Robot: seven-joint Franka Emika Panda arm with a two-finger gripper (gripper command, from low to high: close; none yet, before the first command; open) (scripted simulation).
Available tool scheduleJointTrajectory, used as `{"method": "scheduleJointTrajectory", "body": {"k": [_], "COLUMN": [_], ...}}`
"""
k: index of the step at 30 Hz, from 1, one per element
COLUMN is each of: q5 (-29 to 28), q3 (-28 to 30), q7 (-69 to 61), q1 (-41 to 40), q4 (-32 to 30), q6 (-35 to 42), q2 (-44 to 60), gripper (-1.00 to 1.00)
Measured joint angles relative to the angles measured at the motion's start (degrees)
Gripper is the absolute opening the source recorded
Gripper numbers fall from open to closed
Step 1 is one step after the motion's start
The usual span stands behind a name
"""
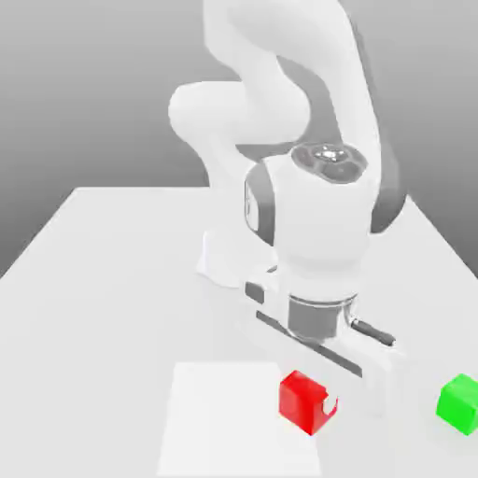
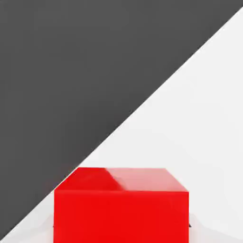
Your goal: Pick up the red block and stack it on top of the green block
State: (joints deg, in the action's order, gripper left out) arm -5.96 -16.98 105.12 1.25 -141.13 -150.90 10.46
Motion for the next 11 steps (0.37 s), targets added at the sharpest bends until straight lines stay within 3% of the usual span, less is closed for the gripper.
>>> {"method": "scheduleJointTrajectory", "body": {"k": [4, 7, 8, 11], "q5": [-2.22, -8.10, -9.54, -9.54], "q3": [-5.17, -4.49, -3.59, -3.59], "q7": [4.23, 9.59, 10.71, 10.71], "q1": [7.08, 13.20, 14.40, 14.40], "q4": [2.39, 5.04, 5.36, 5.36], "q6": [1.70, -1.54, -2.83, -2.83], "q2": [0.97, 7.57, 9.34, 9.34], "gripper": [-1.00, -1.00, 1.00, 1.00]}}
